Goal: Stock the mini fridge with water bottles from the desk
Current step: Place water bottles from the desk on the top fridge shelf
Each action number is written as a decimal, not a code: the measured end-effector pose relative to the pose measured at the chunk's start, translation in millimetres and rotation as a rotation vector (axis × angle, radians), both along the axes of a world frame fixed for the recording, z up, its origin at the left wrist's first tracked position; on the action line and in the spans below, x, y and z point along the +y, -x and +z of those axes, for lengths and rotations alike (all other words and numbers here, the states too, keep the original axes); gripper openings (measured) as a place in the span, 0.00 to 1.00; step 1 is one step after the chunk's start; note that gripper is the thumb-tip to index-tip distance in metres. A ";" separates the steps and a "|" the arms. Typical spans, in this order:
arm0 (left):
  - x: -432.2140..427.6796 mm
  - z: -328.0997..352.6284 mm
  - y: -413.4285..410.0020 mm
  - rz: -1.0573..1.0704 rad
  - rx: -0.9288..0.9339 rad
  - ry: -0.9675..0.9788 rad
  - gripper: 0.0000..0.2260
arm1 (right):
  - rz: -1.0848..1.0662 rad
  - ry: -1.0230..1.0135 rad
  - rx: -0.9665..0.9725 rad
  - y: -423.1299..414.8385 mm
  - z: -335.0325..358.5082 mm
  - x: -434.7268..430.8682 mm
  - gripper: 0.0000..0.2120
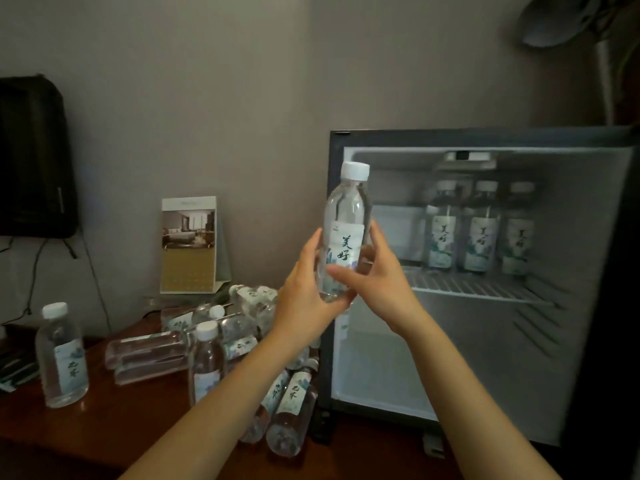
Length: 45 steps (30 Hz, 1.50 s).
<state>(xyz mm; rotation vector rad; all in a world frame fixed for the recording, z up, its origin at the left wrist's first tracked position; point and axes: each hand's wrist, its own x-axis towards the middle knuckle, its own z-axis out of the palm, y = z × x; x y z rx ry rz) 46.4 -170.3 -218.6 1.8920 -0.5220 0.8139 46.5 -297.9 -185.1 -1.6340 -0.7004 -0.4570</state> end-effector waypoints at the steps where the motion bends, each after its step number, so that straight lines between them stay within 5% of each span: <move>1: -11.5 0.6 -3.2 0.008 -0.016 -0.013 0.43 | -0.046 0.013 -0.020 -0.8 0.1 -9.9 0.34; 16: -116.9 15.1 -96.0 -0.083 0.092 -0.024 0.40 | -0.471 0.071 0.023 -68.9 6.9 -90.3 0.33; 29: -134.2 25.3 -152.4 -0.067 0.270 -0.164 0.28 | -0.863 0.228 0.020 -114.9 -0.4 -102.8 0.10; 45: -137.8 26.6 -159.7 -0.031 0.357 -0.275 0.24 | -0.932 0.251 0.050 -120.6 -1.2 -105.0 0.11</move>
